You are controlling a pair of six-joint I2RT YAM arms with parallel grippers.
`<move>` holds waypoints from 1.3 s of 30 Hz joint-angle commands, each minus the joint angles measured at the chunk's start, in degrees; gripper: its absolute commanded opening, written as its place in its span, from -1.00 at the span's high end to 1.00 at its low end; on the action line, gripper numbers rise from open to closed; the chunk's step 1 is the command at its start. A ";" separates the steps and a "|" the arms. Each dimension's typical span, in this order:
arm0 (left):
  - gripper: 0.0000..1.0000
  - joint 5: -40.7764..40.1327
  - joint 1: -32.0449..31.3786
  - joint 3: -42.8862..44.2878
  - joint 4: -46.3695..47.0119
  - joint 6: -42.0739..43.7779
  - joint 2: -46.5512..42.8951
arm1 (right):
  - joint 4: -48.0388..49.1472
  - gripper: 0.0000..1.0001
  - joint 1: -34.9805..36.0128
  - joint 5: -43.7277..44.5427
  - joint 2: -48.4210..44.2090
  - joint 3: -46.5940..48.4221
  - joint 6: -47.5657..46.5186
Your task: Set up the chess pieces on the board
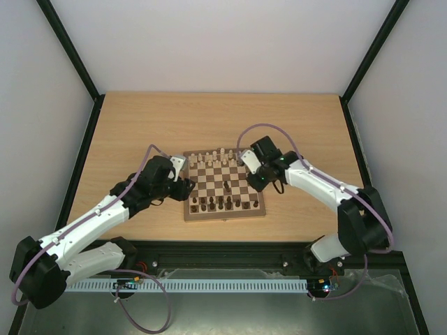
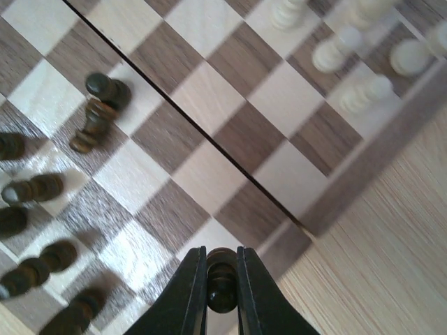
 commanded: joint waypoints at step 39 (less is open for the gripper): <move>-0.22 0.68 -0.05 -0.76 0.59 0.42 1.21 | 3.48 0.81 -3.04 -8.39 -4.24 -11.92 -1.50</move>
